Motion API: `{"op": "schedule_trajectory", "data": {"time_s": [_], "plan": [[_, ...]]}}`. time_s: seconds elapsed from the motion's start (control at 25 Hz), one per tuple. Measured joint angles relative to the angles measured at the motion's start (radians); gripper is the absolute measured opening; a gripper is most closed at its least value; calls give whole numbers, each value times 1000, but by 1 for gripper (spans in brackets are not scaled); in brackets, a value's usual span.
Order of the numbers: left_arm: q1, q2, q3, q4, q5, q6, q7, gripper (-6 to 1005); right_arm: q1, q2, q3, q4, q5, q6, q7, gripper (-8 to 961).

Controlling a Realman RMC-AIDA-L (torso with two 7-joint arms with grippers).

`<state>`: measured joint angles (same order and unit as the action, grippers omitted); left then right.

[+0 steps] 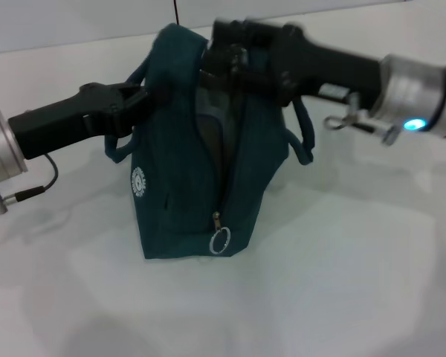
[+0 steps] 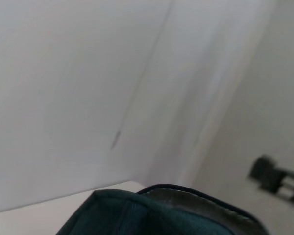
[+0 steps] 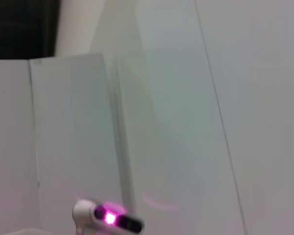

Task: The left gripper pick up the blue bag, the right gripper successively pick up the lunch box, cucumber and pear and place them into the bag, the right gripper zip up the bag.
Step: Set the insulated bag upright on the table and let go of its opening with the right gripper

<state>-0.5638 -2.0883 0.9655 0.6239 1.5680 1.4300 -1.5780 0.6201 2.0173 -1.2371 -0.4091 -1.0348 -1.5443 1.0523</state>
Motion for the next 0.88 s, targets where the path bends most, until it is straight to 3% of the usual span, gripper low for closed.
{"op": "schedule_trajectory", "data": {"time_s": [0.12,0.24,0.4,0.48,0.64,0.88], "plan": [[8,4,-7,-14,2,-20,0,72,-87,-23,0,-147,-4,-9,17,411],[21,6,-29,-19,4,-23,3,72,-171,-63,1,-246,-18,-8,42,535],[29,8,-45,-19,5,-28,4,73,-228,-118,2,-257,-24,-4,99,524],[34,8,-46,-18,3,-31,4,73,-239,-133,3,-237,-54,-5,113,518],[40,5,-46,-18,2,-33,9,73,-236,-124,2,-224,-175,4,122,507],[36,4,-45,-19,0,-26,12,73,-200,-86,2,-226,-326,45,153,448]]}}
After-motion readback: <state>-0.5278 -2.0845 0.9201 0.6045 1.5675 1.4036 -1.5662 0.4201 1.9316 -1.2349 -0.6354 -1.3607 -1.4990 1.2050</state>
